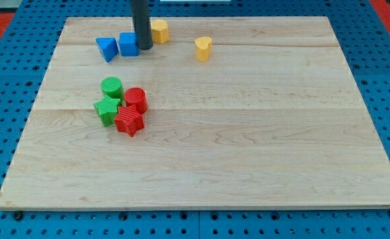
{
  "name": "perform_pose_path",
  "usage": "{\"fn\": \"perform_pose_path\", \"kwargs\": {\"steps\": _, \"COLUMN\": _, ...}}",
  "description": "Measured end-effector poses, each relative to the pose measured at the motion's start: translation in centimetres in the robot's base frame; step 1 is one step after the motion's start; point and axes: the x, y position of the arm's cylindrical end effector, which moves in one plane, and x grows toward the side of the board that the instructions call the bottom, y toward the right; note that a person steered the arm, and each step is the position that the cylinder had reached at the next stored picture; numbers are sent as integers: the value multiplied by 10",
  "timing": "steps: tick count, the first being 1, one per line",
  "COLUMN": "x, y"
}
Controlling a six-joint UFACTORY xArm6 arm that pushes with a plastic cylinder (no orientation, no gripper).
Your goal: Nudge the red circle and the red star down a bit
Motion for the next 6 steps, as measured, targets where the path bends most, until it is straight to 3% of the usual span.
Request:
{"fn": "perform_pose_path", "kwargs": {"steps": 1, "x": 1, "y": -50}}
{"fn": "perform_pose_path", "kwargs": {"steps": 2, "x": 16, "y": -37}}
{"fn": "perform_pose_path", "kwargs": {"steps": 4, "x": 113, "y": 32}}
{"fn": "perform_pose_path", "kwargs": {"steps": 6, "x": 155, "y": -13}}
